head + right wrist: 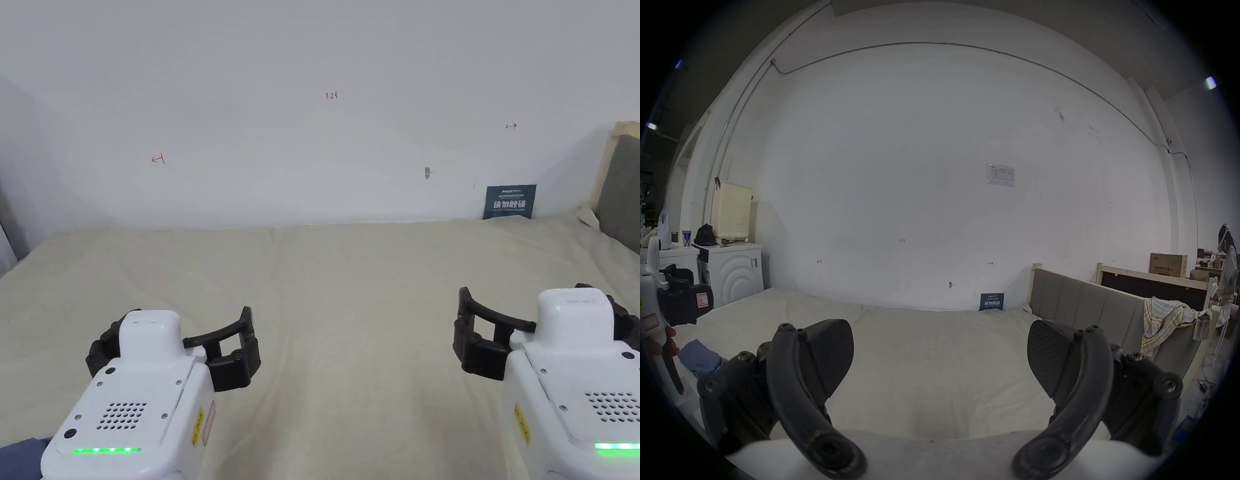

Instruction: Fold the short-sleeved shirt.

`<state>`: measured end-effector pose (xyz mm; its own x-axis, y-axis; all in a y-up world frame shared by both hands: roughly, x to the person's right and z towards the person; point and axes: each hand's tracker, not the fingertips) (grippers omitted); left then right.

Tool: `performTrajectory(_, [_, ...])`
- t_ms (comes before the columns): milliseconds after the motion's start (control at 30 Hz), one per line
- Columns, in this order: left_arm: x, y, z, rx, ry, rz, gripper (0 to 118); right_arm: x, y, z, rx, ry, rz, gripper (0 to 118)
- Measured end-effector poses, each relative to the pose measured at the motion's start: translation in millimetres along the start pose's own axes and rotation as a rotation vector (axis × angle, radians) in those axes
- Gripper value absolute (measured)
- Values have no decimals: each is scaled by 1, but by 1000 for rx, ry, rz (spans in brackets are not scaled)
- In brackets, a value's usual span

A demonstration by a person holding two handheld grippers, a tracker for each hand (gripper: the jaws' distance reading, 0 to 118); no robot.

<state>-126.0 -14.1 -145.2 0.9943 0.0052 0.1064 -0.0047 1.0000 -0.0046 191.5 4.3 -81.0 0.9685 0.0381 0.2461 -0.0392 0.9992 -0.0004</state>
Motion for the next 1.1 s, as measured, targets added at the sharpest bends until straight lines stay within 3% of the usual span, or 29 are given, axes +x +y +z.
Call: performTrajectory(1100, [-1, 2, -4, 12, 1, -16, 118, -1, 1, 3, 5, 5, 8, 110])
